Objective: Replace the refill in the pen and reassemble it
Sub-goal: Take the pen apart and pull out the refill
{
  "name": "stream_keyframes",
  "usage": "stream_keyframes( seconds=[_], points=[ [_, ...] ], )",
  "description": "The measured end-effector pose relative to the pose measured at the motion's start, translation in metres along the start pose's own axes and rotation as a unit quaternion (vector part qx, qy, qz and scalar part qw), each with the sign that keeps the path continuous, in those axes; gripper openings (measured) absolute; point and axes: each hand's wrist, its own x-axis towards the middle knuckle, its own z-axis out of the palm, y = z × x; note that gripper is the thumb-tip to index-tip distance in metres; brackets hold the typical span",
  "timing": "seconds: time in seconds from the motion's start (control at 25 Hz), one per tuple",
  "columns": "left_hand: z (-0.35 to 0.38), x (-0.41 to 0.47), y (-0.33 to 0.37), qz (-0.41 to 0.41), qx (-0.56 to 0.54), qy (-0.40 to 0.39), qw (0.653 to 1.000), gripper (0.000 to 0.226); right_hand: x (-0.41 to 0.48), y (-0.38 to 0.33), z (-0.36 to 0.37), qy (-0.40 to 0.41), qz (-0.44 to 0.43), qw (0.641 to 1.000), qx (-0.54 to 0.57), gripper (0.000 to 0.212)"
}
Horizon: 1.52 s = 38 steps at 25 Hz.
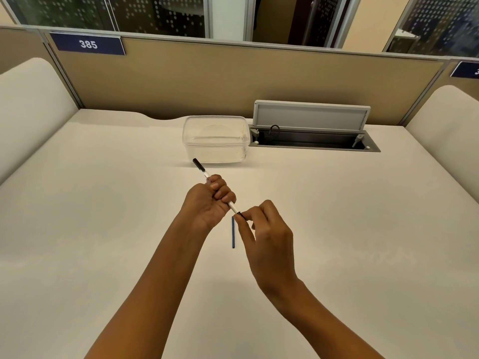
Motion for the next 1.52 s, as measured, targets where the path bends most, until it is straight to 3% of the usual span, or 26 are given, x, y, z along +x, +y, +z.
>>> stream_keyframes(
  seconds=[0.08,0.2,0.36,0.44,0.48,0.56,0.84,0.92,1.08,1.2,1.52],
  points=[
    [-0.002,0.000,0.001,-0.005,-0.002,0.001,1.000,0.044,0.006,-0.002,-0.006,-0.051,0.141,0.978,0.145,0.011],
    [-0.003,0.000,0.001,-0.006,0.004,-0.016,1.000,0.043,0.012,-0.002,-0.014,-0.156,0.332,0.877,0.310,0.013],
    [-0.004,-0.001,0.004,-0.001,0.020,-0.038,0.999,0.042,0.014,0.006,-0.017,-0.258,0.424,0.714,0.494,0.028],
    [-0.004,-0.002,0.005,-0.003,0.027,-0.042,0.999,0.041,0.014,0.008,-0.018,-0.282,0.440,0.670,0.527,0.031],
    [-0.005,-0.002,0.005,-0.006,0.028,-0.043,0.999,0.041,0.014,0.008,-0.017,-0.282,0.440,0.666,0.533,0.029],
    [-0.006,-0.002,0.005,-0.009,0.024,-0.041,0.999,0.041,0.013,0.006,-0.017,-0.266,0.427,0.693,0.516,0.026],
    [-0.003,-0.003,-0.001,0.001,0.031,-0.033,0.999,0.043,0.007,-0.005,-0.015,-0.124,0.336,0.875,0.324,0.010],
    [-0.002,-0.003,-0.002,-0.001,0.034,-0.032,0.999,0.043,0.007,-0.007,-0.016,-0.113,0.300,0.906,0.276,0.013],
    [-0.004,-0.003,-0.001,0.006,0.044,-0.029,0.999,0.043,0.013,-0.005,-0.021,-0.188,0.328,0.879,0.292,0.027],
    [-0.005,-0.002,-0.002,0.008,0.054,-0.029,0.998,0.042,0.013,-0.004,-0.020,-0.211,0.338,0.869,0.294,0.018],
    [-0.007,-0.003,-0.009,0.015,0.090,-0.023,0.996,0.042,0.009,-0.001,-0.018,-0.173,0.319,0.905,0.222,0.012]
  ],
)
